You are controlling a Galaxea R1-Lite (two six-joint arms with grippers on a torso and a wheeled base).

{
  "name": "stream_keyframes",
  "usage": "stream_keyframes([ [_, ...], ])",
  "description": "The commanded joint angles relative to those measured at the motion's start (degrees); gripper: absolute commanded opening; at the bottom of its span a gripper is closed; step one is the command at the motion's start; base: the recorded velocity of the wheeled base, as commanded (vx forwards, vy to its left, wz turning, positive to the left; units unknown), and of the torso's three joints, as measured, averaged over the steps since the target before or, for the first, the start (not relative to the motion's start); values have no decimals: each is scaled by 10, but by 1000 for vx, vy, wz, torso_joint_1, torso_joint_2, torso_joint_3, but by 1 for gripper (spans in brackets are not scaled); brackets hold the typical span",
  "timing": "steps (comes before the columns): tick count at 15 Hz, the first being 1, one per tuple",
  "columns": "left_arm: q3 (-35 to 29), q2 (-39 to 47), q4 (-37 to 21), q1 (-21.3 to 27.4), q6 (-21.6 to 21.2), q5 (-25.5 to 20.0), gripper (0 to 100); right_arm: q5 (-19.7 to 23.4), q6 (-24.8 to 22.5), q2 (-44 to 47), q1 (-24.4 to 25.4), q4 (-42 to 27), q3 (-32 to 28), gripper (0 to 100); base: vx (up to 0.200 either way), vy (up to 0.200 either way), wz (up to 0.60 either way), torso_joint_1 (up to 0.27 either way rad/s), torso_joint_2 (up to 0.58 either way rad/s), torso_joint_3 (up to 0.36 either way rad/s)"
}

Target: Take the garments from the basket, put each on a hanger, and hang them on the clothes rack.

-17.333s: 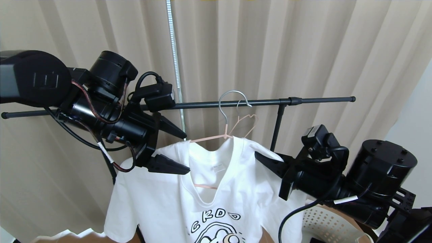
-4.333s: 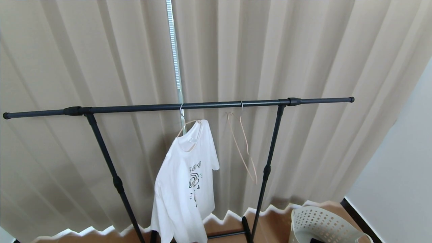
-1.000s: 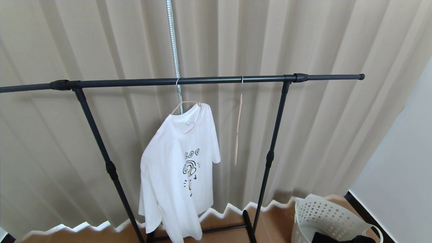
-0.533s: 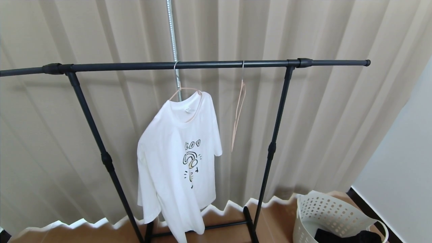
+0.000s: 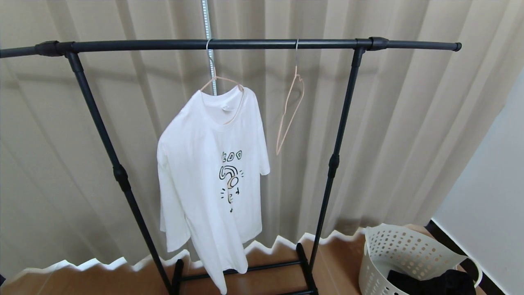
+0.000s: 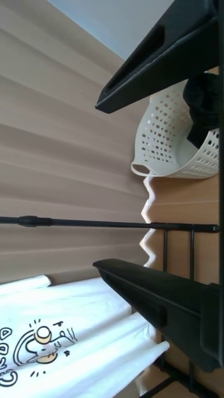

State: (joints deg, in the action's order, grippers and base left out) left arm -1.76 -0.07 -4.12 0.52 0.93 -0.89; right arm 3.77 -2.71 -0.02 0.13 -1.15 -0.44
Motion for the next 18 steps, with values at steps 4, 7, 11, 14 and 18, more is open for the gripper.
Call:
stream_keyframes([
  [4, 0, 1, 0, 0, 0, 0, 100, 0, 2, 0, 0, 0, 0, 100, 0, 0, 0, -165, 502, 334],
  [7, 0, 1, 0, 0, 0, 0, 100, 0, 2, 0, 0, 0, 0, 100, 0, 0, 0, -137, 481, 342],
  [11, 0, 1, 0, 0, 0, 0, 100, 0, 1, 0, 0, 0, 0, 100, 0, 0, 0, -101, 465, 365],
  [14, 0, 1, 0, 0, 0, 0, 100, 0, 1, 0, 0, 0, 0, 100, 0, 0, 0, -35, 199, 170],
  [18, 0, 1, 0, 0, 0, 0, 100, 0, 2, 0, 0, 0, 0, 100, 0, 0, 0, -2, 15, 13],
])
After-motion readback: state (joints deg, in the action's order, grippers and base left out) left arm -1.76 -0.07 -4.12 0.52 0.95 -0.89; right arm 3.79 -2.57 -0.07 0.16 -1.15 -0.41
